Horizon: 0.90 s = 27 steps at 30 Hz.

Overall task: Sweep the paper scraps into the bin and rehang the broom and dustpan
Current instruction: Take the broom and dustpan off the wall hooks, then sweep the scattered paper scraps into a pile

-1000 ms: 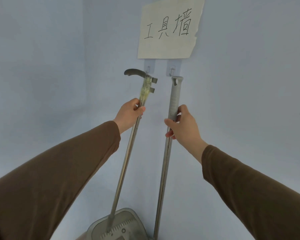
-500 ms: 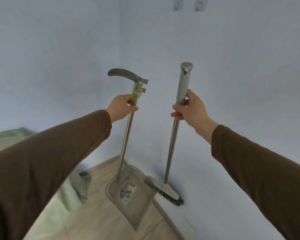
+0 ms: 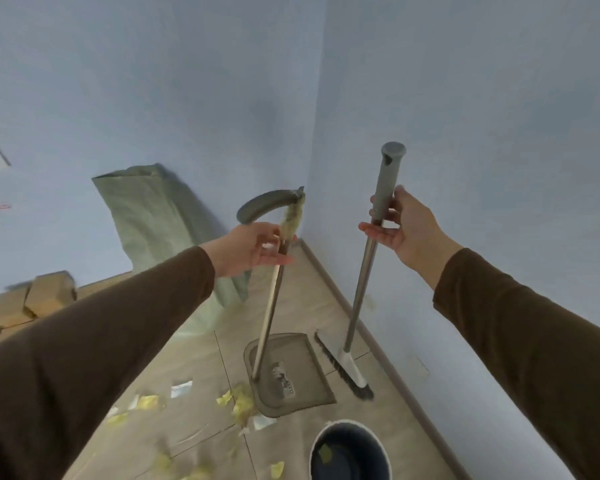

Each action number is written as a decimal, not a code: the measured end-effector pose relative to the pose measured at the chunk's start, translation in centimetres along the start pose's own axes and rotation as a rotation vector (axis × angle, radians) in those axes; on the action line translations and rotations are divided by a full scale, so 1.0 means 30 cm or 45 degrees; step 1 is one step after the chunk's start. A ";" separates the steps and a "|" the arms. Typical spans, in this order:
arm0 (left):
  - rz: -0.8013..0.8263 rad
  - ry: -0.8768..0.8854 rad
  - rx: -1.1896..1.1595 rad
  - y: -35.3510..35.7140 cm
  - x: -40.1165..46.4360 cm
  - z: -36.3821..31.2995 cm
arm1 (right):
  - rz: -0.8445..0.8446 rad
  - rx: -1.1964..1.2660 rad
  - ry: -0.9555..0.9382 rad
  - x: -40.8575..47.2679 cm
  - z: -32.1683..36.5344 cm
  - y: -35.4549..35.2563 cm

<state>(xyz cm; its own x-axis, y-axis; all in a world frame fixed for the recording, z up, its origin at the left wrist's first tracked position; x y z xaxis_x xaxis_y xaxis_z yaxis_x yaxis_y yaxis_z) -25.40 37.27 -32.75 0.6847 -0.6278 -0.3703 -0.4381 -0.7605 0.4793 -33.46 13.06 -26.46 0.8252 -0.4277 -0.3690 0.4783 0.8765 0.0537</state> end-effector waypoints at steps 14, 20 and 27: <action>0.002 -0.491 0.035 -0.317 -0.762 0.325 | 0.435 -0.134 0.654 -0.541 -0.588 0.467; -0.308 -0.467 0.284 -0.480 -1.023 0.401 | 0.361 -0.356 0.838 -0.767 -0.855 0.472; -0.580 -0.513 0.562 -0.648 -1.335 0.532 | 0.600 -0.722 0.900 -1.001 -1.100 0.543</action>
<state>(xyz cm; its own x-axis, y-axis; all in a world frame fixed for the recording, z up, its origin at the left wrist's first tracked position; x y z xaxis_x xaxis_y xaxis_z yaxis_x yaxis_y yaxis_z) -53.60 74.54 -39.95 0.6252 -0.1825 -0.7588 -0.4129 -0.9024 -0.1231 -60.35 47.46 -45.13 0.4388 0.0552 -0.8969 -0.2136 0.9759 -0.0445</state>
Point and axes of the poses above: each hand's wrist, its own x-axis towards the middle knuckle, its own y-axis out of the palm, z = x × y, the point moved 10 cm from there along x, towards the middle knuckle, and after that the axes turned 12 degrees about -x, right-handed, at the moved point
